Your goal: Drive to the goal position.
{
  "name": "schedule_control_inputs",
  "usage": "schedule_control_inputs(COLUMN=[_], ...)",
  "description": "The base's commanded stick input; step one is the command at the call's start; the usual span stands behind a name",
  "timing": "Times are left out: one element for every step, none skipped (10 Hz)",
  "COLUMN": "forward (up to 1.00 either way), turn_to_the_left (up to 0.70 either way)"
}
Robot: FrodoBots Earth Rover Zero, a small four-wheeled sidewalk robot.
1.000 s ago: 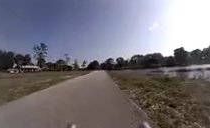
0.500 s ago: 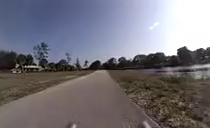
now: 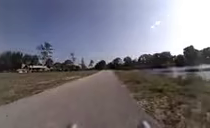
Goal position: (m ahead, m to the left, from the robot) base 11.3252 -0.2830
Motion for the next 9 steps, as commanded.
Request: schedule_control_inputs(forward=[1.00,1.00,1.00,1.00,1.00,1.00,1.00,1.00,1.00], turn_to_the_left=[0.03,0.03,0.03,0.03,0.03,0.03,0.03,0.03,0.03])
